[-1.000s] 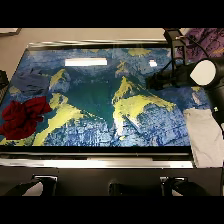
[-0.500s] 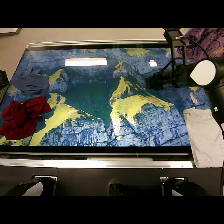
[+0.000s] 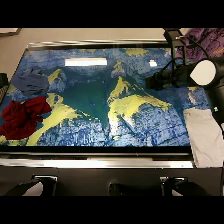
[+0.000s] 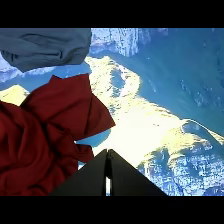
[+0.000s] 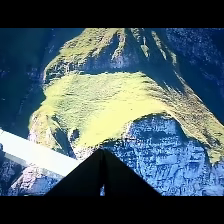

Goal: Fold the clothes and pants, and hang the long-sleeved shirts on hangers.

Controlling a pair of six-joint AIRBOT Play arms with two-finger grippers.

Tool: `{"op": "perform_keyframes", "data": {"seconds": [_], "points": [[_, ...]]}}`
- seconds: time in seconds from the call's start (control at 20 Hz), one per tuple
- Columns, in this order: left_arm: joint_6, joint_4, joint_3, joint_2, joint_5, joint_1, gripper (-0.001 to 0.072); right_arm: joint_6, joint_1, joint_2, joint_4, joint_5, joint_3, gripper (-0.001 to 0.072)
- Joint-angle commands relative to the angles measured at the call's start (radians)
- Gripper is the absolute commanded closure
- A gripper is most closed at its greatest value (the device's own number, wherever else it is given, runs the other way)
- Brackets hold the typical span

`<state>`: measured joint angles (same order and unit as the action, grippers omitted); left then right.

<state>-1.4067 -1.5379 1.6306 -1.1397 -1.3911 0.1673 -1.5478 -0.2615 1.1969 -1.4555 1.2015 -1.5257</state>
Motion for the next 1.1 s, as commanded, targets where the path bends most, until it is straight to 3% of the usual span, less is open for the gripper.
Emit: {"op": "perform_keyframes", "data": {"seconds": [0.0, 0.2, 0.3, 0.45, 0.75, 1.05], "points": [[0.028, 0.0, 0.0, 0.0, 0.005, 0.0, 0.069, 0.0, -0.001, 0.0, 0.0, 0.0, -0.001, 0.0687], [0.005, 0.02, 0.0, 0.0, 0.003, 0.0, 0.0682, 0.0, -0.001, 0.0, 0.0, 0.0, -0.001, 0.0687], [-0.138, -0.014, 0.0, -0.013, 0.02, 0.002, -0.0013, 0.0, -0.001, 0.0, 0.0, 0.0, -0.001, 0.0687], [-0.303, -0.153, -0.033, -0.095, 0.068, 0.045, -0.0013, -0.001, -0.001, 0.0, 0.0, 0.0, -0.001, 0.0687], [-0.46, -0.144, -0.221, -0.359, 0.217, 0.253, -0.0013, -0.001, -0.001, 0.0, 0.004, 0.0, -0.001, 0.0686], [-0.472, -0.105, -0.248, -0.551, 0.358, 0.311, -0.0013, -0.002, -0.001, 0.0, 0.004, 0.001, -0.001, 0.068]]}}
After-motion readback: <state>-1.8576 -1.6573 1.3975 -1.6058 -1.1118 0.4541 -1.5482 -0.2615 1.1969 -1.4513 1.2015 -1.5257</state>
